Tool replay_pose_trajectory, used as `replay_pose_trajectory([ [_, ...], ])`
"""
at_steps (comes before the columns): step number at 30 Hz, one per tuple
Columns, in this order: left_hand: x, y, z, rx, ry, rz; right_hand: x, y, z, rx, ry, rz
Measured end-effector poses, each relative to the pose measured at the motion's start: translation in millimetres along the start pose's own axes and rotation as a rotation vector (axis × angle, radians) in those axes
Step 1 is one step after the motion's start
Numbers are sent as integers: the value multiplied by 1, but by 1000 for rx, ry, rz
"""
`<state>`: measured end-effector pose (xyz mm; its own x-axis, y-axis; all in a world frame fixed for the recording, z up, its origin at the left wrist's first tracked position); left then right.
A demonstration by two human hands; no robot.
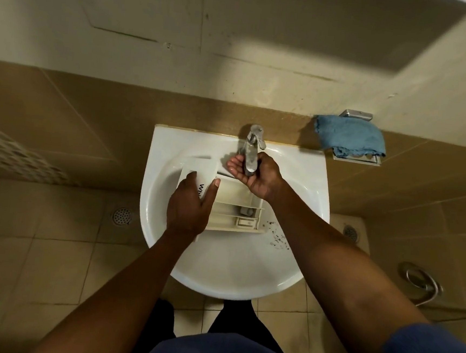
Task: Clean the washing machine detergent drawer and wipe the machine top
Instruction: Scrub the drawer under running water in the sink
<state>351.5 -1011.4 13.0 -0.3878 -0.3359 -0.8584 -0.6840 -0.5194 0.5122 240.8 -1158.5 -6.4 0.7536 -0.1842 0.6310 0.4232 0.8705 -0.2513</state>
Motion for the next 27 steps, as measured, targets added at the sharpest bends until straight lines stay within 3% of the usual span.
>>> replay_pose_trajectory([
  [4, 2, -2, -5, -14, -15, -14, -13, 3, 1, -15, 67, 94],
  [8, 2, 0, -4, -21, -8, -25, -35, 13, 12, -33, 197, 462],
  [12, 1, 1, -4, -17, -3, -33, -40, 27, 22, -75, 226, 453],
  [16, 1, 1, -4, -13, 4, -45, -39, 31, 27, -231, 231, 496],
  [20, 4, -1, -5, -21, 1, -65, -35, 43, 36, -349, 130, 564],
  [25, 3, -1, -5, -13, 19, -57, -41, 68, 44, -752, -278, 1405],
  [27, 3, -2, -5, -18, 20, -60, -65, 66, 43, -843, -363, 1651],
])
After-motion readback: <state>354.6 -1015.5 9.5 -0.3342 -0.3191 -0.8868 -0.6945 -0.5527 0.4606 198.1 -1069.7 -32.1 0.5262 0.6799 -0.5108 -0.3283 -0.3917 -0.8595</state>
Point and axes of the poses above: each hand's wrist, its own z-axis away from the middle knuckle, its own x-axis out of the palm, y = z × x, the point moved 6 cm from there along -z, towards the middle knuckle, and after that the axes turned 15 degrees about -z, right-handed, at the moved point
